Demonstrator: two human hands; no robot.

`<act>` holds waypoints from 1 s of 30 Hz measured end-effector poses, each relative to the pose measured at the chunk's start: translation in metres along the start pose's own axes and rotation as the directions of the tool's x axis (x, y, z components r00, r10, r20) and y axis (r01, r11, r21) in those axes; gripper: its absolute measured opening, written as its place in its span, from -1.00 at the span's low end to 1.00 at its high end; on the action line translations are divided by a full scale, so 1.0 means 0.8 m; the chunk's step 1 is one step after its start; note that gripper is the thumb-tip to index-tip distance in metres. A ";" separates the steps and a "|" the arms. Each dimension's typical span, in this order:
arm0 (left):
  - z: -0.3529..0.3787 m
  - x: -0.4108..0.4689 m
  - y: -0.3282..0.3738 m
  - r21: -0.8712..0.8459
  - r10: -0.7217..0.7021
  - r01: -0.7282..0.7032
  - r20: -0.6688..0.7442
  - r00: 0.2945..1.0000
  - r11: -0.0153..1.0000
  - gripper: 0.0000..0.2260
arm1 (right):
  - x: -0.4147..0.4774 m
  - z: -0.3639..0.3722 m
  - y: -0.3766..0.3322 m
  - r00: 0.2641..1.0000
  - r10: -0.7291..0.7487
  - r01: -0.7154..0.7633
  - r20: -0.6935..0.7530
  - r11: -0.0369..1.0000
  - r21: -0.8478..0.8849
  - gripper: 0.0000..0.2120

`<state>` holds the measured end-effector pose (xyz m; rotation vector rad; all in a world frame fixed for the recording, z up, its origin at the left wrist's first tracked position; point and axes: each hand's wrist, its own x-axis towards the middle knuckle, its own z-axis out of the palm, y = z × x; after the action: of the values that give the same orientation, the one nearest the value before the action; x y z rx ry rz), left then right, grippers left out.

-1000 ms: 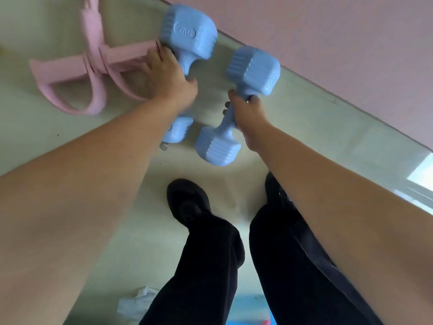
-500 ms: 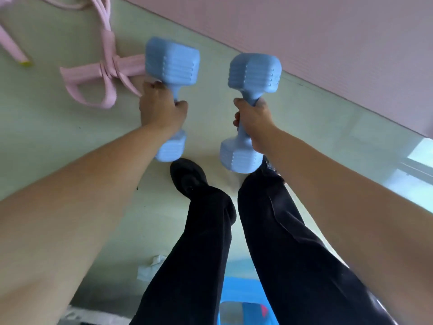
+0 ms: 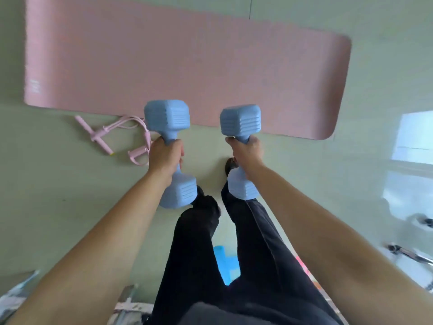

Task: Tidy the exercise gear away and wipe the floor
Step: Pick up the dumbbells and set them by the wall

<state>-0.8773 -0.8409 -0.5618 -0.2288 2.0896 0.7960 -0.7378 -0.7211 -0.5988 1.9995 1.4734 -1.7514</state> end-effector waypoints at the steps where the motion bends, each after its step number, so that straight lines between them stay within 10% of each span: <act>1: -0.015 -0.037 0.023 -0.019 0.033 -0.033 -0.011 0.999 0.999 -0.95 | -0.032 -0.018 -0.018 0.999 -0.020 0.021 -0.025 0.999 0.042 -0.76; 16: -0.096 -0.351 0.198 -0.287 0.644 -0.599 0.095 0.759 0.748 -0.81 | -0.370 -0.203 -0.112 0.844 -0.283 0.479 -0.456 0.780 0.402 -0.78; 25: 0.002 -0.516 0.279 -0.352 0.842 -0.767 0.282 0.460 0.537 -0.79 | -0.451 -0.377 -0.096 0.655 -0.274 0.713 -0.704 0.532 0.456 -0.83; 30: 0.123 -0.566 0.290 -0.371 0.814 -0.734 0.379 0.439 0.569 -0.85 | -0.425 -0.490 -0.050 0.625 -0.270 0.747 -0.732 0.481 0.460 -0.86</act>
<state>-0.6359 -0.6550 -0.1429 0.8929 1.5223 1.3836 -0.4435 -0.6515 -0.1747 2.9256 1.9644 -2.4628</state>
